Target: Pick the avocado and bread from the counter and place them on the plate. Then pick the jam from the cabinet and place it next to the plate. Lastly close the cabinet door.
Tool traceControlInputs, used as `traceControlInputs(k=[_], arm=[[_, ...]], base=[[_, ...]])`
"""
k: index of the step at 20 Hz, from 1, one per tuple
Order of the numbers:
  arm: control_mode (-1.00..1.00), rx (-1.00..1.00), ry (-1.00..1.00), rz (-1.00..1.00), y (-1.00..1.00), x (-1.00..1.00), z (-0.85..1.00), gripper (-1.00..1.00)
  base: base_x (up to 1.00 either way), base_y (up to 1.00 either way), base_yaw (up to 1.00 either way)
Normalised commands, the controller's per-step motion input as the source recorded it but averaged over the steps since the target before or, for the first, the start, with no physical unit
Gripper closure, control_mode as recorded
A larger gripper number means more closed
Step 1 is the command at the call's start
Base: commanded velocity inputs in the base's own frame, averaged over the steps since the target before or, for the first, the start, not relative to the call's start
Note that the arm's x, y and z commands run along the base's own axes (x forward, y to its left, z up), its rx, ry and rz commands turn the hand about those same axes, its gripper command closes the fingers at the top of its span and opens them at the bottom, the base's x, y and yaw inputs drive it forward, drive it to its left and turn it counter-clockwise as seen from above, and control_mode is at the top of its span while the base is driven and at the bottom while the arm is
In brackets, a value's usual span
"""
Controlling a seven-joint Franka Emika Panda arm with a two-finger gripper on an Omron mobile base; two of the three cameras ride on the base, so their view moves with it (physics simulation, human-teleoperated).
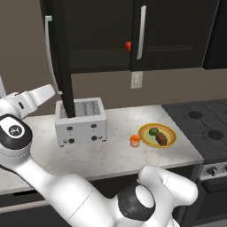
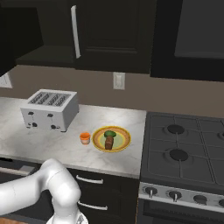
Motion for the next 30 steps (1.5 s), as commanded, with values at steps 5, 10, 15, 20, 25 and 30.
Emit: traceControlInputs(k=[5, 10, 15, 20, 25, 30], arm=[[-1.00, -0.02, 0.00, -0.08, -0.79, 0.00, 0.00, -1.00], [-1.00, -0.02, 0.00, -0.07, -0.85, 0.00, 0.00, -1.00], [-1.00, -0.02, 0.00, -0.05, -0.88, 0.00, 0.00, -1.00], [-1.00, -0.02, 0.00, -0.04, -0.95, 0.04, 0.02, -1.00], [-1.00, -0.03, 0.01, -0.03, -0.86, 0.37, 0.24, -1.00], [-1.00, -0.02, 0.00, 0.00, -0.55, 0.87, 0.21, -1.00]], base=[[0.00, 0.00, 0.00], [0.00, 0.00, 0.00], [0.00, 0.00, 0.00], [0.00, 0.00, 0.00], [0.00, 0.00, 0.00], [0.00, 0.00, 0.00]])
